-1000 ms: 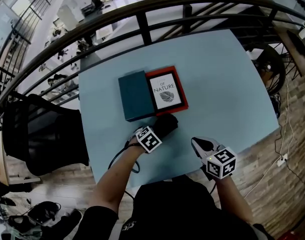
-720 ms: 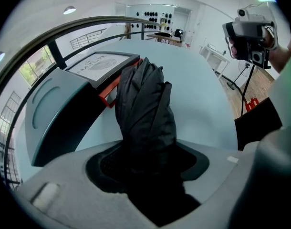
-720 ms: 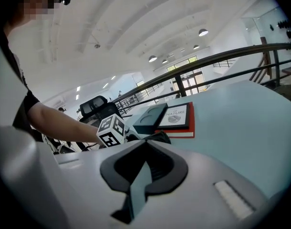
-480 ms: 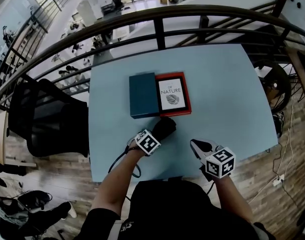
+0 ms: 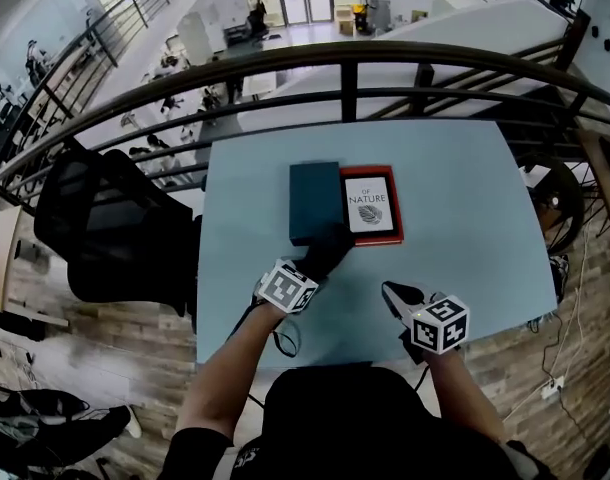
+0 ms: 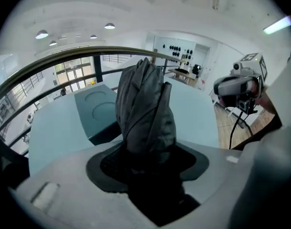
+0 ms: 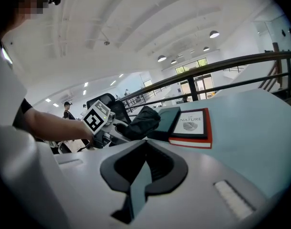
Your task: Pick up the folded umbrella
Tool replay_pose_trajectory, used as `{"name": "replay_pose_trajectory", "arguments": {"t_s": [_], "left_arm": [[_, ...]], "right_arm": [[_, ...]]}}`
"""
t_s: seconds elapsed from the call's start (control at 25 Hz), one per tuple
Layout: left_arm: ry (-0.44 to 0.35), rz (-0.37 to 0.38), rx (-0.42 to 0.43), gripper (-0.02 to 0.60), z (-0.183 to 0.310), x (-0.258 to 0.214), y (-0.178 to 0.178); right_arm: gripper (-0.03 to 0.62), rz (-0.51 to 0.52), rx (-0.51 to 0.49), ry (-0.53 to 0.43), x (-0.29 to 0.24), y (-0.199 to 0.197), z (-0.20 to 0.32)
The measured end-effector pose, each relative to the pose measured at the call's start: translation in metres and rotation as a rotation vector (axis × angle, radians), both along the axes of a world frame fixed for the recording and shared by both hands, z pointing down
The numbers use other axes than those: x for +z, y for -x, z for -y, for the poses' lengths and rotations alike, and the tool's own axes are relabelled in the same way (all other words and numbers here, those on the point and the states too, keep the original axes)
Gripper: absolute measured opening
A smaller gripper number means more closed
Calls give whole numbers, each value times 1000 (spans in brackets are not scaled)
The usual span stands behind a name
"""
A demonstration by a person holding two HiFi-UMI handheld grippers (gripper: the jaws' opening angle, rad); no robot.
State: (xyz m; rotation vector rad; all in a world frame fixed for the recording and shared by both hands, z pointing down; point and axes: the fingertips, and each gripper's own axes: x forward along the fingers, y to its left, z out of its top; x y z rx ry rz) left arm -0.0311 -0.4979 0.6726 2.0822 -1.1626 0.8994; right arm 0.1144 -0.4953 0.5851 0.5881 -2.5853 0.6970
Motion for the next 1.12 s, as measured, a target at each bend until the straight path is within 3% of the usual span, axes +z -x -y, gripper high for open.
{"name": "replay_pose_trajectory", "arguments": {"t_s": [0.28, 0.6, 0.88, 1.12], "left_arm": [[-91, -52, -45, 265, -26, -40, 49], [-251, -101, -125, 265, -50, -95, 90], [-392, -184, -163, 265, -69, -143, 98], [-444, -201, -166, 264, -84, -170, 98]], "right_arm": [[2, -1, -54, -52, -21, 53, -13], [2, -17, -50, -102, -39, 68, -36], [2, -34, -33, -158, -61, 69, -51], [2, -30, -42, -197, -81, 74, -51]]}}
